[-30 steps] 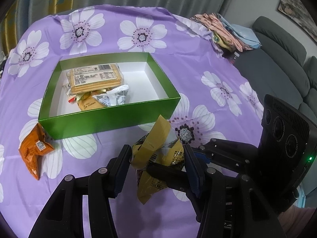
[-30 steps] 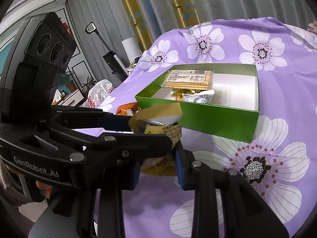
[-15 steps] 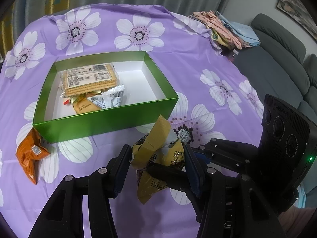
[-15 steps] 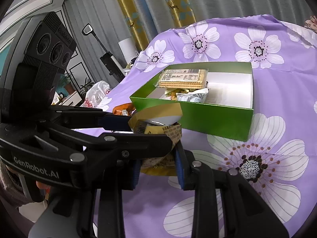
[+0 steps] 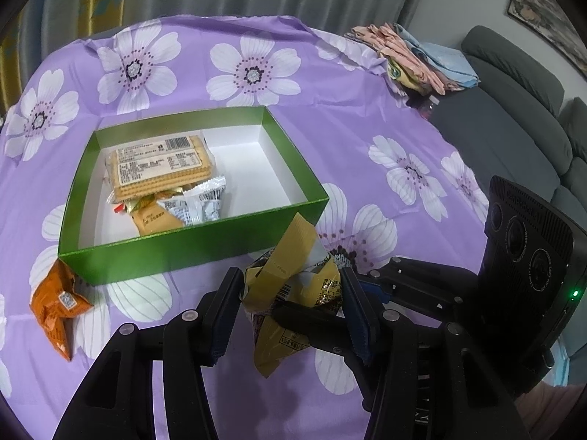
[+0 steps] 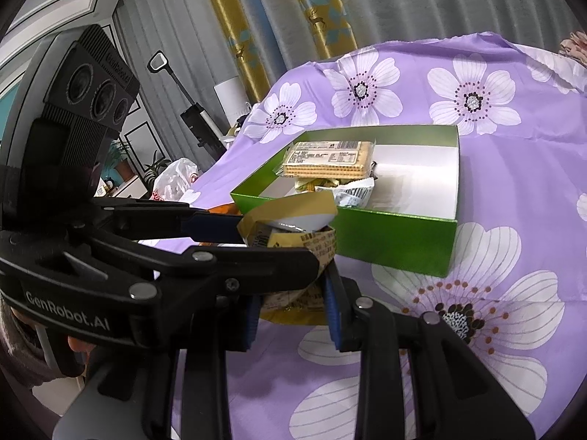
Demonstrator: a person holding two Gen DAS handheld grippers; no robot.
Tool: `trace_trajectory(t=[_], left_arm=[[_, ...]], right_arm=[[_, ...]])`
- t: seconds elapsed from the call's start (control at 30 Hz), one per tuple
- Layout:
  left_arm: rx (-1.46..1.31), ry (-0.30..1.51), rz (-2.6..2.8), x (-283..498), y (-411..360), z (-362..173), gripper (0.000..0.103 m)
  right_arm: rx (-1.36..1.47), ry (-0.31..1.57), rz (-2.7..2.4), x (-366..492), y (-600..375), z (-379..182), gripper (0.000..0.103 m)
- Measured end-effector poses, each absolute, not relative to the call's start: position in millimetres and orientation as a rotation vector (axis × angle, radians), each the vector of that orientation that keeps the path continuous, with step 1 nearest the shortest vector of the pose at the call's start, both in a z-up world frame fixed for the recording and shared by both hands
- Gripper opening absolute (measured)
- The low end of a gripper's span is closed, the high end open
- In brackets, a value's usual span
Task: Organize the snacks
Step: 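Lift the yellow-gold bag and carry it over the green box, then lower the yellow-gold bag into the box and open the left gripper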
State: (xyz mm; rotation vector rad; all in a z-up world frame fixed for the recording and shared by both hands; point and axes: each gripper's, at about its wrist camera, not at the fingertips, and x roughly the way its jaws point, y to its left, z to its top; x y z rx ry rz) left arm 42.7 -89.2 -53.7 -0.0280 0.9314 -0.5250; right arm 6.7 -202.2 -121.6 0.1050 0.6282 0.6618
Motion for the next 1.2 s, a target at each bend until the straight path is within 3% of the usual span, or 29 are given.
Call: trace_trajectory(t=[0.63, 1.2], left_arm=[[-0.007, 0.805, -0.517, 107, -79, -14, 0.053], [-0.025, 0.861, -0.477, 159, -74, -38, 0.053]], right_arm=[[0.022, 0.518, 0.648, 70, -192, -77, 0.031], [0.006, 0.577, 0.611, 122, -184, -91, 0.031]])
